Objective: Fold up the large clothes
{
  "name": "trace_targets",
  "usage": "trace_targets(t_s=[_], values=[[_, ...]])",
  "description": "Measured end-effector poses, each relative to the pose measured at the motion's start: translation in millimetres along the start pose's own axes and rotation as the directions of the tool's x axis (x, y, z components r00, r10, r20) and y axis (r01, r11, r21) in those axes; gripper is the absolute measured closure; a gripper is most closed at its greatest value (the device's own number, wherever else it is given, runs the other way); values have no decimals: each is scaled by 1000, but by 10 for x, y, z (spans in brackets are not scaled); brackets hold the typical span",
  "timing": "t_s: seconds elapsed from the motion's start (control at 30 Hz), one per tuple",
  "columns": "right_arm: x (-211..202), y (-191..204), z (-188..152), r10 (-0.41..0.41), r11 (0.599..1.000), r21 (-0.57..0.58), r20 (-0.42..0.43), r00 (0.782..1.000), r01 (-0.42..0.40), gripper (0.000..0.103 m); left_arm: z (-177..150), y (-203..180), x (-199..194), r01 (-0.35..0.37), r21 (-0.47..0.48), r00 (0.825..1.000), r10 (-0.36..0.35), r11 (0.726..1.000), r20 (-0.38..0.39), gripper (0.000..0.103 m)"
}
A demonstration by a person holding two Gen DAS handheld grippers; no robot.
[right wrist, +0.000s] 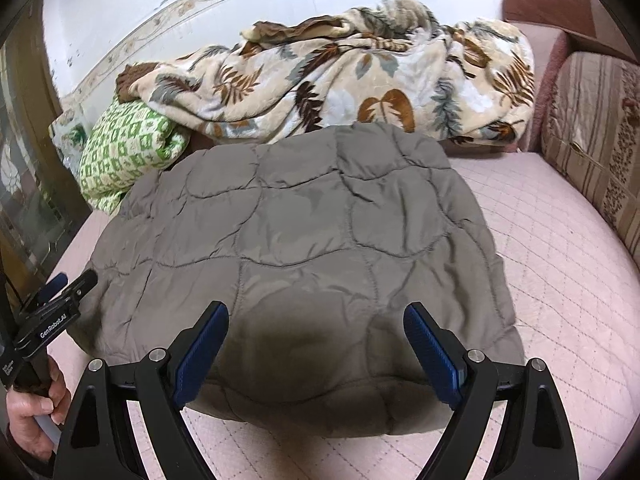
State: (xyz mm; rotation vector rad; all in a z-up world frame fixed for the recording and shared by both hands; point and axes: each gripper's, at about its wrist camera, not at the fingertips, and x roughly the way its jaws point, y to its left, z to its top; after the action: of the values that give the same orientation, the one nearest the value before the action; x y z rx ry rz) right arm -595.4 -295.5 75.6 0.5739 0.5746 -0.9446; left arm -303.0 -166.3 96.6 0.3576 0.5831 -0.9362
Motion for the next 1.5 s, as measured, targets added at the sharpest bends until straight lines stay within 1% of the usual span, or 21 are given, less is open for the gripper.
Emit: trace_targets(t_s=[0.2, 0.33, 0.37, 0.47, 0.53, 0.63, 0.77, 0.87, 0.9, 1.0, 1.1, 1.13, 1.2, 1.23, 1.27, 1.4, 1.5], values=[[-116, -191, 22, -14, 998, 61, 7, 1000, 14, 11, 23, 260, 27, 3, -79, 997, -10, 997, -79, 21], [-231, -367, 1, -51, 994, 101, 17, 999, 49, 11, 20, 448, 93, 20, -146, 987, -43, 989, -155, 21], [-285, -446, -22, -55, 990, 127, 14, 998, 53, 11, 13, 484, 99, 21, -162, 985, -49, 987, -168, 21], [-444, -638, -88, -42, 978, 203, 17, 999, 38, 11, -9, 585, 81, 32, -210, 977, -75, 977, -199, 21], [-542, -740, -144, -38, 970, 239, 19, 999, 32, 11, -24, 633, 45, 40, -218, 971, -89, 975, -220, 21], [-680, -908, -298, -44, 954, 298, 5, 999, 41, 11, -84, 727, -79, 26, -210, 966, -79, 977, -246, 21], [-759, -1086, -453, 0, 923, 385, -13, 1000, 5, 11, -188, 901, -265, 28, -213, 960, -85, 977, -265, 21], [-764, -1173, -525, 30, 903, 429, -24, 999, -17, 11, -234, 1065, -299, -4, -240, 959, -64, 971, -275, 18], [-749, -1194, -542, 40, 896, 444, -29, 999, -23, 11, -242, 1131, -279, -19, -261, 956, -59, 965, -288, 18], [-682, -1258, -597, 92, 864, 500, -36, 995, -62, 11, -315, 1317, -174, -21, -348, 940, -100, 937, -327, 18], [-595, -1306, -634, 143, 826, 555, -36, 989, -100, 11, -409, 1438, -24, -10, -433, 912, -170, 902, -374, 18], [-578, -1311, -639, 151, 820, 563, -36, 988, -105, 11, -436, 1460, 14, -3, -454, 904, -191, 891, -382, 18], [-530, -1316, -651, 158, 810, 576, -44, 986, -104, 11, -500, 1498, 92, 7, -502, 881, -242, 865, -406, 18], [-518, -1312, -651, 159, 808, 580, -47, 986, -103, 11, -520, 1501, 105, 13, -517, 875, -260, 856, -408, 18], [-506, -1311, -653, 163, 806, 583, -48, 986, -104, 11, -542, 1507, 115, 21, -531, 871, -277, 847, -407, 18], [-474, -1312, -657, 169, 806, 582, -55, 984, -106, 10, -557, 1501, 121, 22, -538, 868, -283, 843, -408, 18], [-472, -1346, -666, 169, 796, 596, -50, 984, -107, 10, -578, 1496, 134, 26, -546, 866, -292, 837, -406, 18]])
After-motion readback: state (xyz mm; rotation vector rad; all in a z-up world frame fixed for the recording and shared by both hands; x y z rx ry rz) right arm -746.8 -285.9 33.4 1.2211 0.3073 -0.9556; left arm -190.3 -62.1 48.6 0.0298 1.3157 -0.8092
